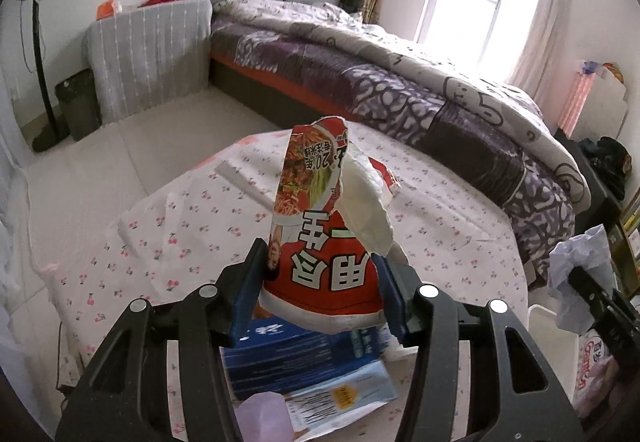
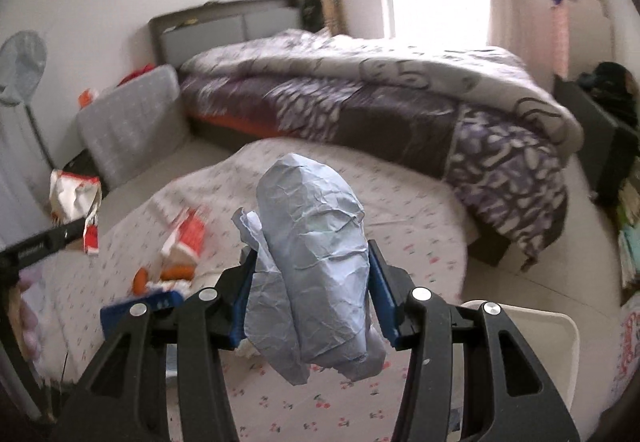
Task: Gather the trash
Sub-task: 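Carry the bag to the bin and open the right tool while left carries the wrapper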
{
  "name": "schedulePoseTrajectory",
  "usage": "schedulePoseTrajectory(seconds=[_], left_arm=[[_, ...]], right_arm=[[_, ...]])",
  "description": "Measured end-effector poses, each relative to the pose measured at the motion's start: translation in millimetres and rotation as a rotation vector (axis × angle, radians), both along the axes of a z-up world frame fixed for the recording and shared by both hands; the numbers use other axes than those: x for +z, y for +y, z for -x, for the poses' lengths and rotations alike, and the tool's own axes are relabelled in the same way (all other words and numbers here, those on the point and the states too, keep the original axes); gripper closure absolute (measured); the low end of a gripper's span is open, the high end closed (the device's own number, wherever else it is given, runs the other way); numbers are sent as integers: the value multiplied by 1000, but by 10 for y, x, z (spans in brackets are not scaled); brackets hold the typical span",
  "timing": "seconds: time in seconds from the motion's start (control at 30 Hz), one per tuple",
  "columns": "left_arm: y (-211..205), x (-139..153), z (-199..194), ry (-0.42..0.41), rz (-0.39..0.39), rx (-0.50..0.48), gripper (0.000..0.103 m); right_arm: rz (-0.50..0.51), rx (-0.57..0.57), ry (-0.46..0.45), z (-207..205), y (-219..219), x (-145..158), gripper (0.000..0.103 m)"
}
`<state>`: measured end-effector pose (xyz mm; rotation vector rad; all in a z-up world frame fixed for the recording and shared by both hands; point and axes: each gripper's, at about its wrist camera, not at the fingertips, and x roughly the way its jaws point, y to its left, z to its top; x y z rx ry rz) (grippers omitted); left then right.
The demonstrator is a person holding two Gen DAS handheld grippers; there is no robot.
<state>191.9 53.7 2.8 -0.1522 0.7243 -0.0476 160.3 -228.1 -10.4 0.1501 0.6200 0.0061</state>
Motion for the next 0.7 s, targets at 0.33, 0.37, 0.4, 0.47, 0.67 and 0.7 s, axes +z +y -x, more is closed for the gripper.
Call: schedulePoseTrajectory(seconds=[0.33, 0.37, 0.4, 0.47, 0.67, 0.7], left_arm=[[-432, -12, 19, -7, -1, -63, 53], [-474, -17, 19, -7, -1, -70, 53], [-524, -23, 19, -6, -2, -80, 53], [-611, -36, 26, -5, -4, -96, 53], [-909, -77, 59, -3, -20, -155, 53], [-969, -87, 66, -3, -24, -167, 53]], right_arm=[[-14, -127, -19, 173, -382, 60, 53], [-15, -139, -20, 196, -422, 62, 53], [-16, -149, -19, 210, -457, 67, 53], [-24, -173, -15, 244, -551, 70, 53], [-51, -256, 8, 341, -849, 53, 53], [-59, -275, 18, 359, -916, 40, 53]])
